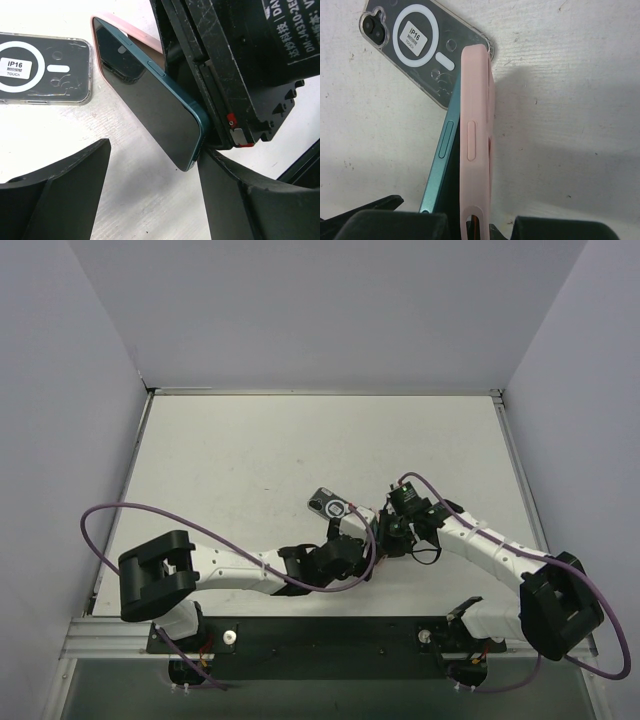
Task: Take the phone out of the phone case
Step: Remove the phone case from the phone.
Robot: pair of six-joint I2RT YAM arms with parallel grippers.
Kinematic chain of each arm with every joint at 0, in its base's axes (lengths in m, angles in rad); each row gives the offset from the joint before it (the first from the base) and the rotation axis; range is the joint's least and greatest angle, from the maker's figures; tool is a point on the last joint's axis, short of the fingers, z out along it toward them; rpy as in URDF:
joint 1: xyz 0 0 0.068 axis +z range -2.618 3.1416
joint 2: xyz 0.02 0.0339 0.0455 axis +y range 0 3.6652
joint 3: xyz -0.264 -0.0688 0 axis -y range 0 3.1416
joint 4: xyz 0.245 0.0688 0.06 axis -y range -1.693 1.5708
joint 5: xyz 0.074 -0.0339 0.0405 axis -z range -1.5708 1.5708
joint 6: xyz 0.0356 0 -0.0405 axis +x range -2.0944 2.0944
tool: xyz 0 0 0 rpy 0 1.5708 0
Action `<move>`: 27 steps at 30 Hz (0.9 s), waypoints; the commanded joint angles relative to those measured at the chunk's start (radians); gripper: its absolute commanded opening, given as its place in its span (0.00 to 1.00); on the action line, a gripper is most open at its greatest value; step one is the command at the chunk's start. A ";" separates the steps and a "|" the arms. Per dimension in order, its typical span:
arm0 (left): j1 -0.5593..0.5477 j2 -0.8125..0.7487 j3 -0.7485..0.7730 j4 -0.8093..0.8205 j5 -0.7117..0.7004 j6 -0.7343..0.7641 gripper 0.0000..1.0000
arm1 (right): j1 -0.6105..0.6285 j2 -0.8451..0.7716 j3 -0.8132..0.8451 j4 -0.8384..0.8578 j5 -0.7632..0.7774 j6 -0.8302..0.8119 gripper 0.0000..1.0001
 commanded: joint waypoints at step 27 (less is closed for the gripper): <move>-0.005 0.016 0.113 -0.151 -0.182 0.008 0.08 | -0.027 -0.044 0.021 -0.030 -0.044 -0.016 0.00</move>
